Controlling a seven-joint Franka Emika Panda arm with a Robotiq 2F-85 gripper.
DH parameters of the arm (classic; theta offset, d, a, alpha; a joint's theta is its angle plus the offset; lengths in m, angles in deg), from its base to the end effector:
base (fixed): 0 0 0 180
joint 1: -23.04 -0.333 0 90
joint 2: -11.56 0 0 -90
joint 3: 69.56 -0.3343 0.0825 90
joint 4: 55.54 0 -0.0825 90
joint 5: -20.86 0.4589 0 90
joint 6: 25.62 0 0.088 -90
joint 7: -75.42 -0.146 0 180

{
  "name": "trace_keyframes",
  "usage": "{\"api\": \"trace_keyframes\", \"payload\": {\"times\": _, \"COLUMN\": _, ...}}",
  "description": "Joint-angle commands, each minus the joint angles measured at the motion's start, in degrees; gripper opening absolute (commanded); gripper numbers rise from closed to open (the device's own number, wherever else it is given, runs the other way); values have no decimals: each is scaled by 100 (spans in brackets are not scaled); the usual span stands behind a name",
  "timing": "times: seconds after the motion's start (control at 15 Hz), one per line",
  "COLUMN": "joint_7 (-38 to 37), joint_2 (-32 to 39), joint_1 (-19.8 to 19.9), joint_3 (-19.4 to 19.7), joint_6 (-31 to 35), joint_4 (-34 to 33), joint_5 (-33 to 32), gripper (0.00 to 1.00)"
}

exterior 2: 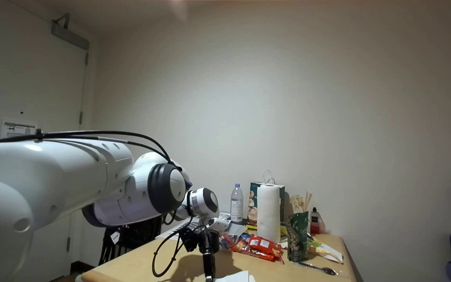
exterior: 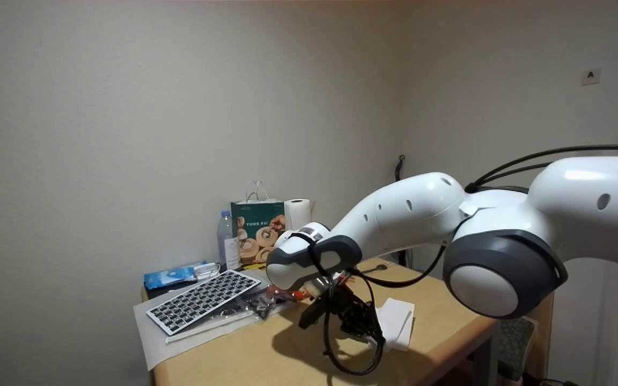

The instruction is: Use the white napkin to wipe the table

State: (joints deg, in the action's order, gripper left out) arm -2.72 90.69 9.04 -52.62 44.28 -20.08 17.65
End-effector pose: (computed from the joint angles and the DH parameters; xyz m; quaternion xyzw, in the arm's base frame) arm 0.7620 0.0497 0.0549 0.7293 -0.5508 -0.1528 0.3760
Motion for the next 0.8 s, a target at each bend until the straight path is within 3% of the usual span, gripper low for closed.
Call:
{"api": "trace_keyframes", "payload": {"times": 0.0, "joint_7": 900, "joint_2": -49, "joint_1": -214, "joint_3": 12, "joint_6": 345, "joint_4": -23, "joint_5": -304, "gripper": 27}}
{"api": "trace_keyframes", "payload": {"times": 0.13, "joint_7": 966, "joint_2": -127, "joint_1": -318, "joint_3": 75, "joint_6": 541, "joint_4": 12, "joint_5": -414, "gripper": 32}}
{"api": "trace_keyframes", "payload": {"times": 0.73, "joint_7": 384, "joint_2": -509, "joint_1": -534, "joint_3": 342, "joint_6": 935, "joint_4": 119, "joint_5": -409, "gripper": 90}}
